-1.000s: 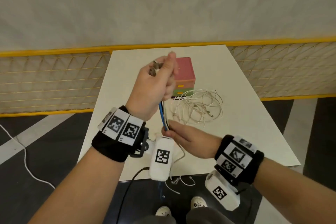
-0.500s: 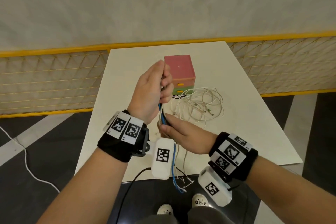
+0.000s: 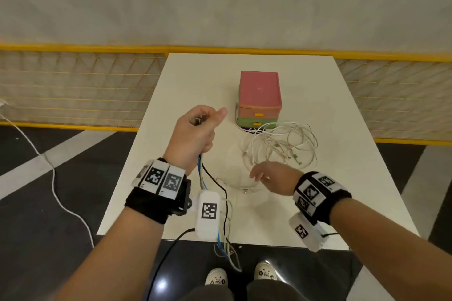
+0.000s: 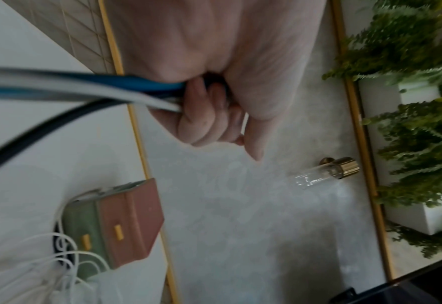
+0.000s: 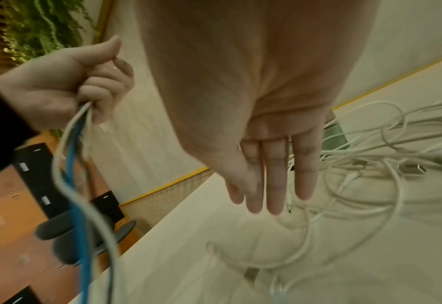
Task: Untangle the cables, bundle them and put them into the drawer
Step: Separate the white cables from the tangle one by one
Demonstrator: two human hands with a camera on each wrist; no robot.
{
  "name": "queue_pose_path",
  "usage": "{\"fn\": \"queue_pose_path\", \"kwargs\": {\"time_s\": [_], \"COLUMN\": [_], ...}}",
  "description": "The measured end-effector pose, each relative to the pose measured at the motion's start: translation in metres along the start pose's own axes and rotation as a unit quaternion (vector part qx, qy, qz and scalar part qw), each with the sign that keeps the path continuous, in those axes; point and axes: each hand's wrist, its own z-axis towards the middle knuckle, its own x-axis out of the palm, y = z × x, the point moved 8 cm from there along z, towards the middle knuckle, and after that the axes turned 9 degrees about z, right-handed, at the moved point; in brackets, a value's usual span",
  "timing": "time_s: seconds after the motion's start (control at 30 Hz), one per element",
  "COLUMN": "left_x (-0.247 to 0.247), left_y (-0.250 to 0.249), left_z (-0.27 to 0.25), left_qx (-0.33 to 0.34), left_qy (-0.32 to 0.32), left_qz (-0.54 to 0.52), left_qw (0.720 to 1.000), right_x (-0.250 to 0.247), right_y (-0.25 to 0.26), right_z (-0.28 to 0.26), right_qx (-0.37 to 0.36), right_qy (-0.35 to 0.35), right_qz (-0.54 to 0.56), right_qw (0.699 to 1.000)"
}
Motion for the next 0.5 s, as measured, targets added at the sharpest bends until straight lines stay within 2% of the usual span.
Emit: {"fn": "queue_pose_path", "kwargs": {"time_s": [0.1,0.17,0.37,0.5], "left_x": [0.004,0.008,0.015,0.013], "left_y": [0.011,0.014,0.019,0.023], "left_z": [0.005,0.01,0.023,0.027], "left_qx": [-0.001,-0.004,-0.009,-0.009], "left_qy": [-0.013,-0.022,-0.063,-0.09], "left_qz": [0.007,0.002,-0.017,-0.022], "left_qw": [1.0,1.0,0.998,0.996], "right_x": [-0.033,-0.045,-0.027,-0.027], "right_y": [-0.001,0.004,0.0,-0.011], "right_z": [0.033,0.053,0.104,0.119], "right_qx": [0.003,-0.009,-0.016,-0.033], "right_qy": [-0.106,-0.151,-0.081,-0.084], "right_qz": [-0.054,-0.093,-0.291,-0.272], "right_qw": [0.993,0.984,0.953,0.958]}}
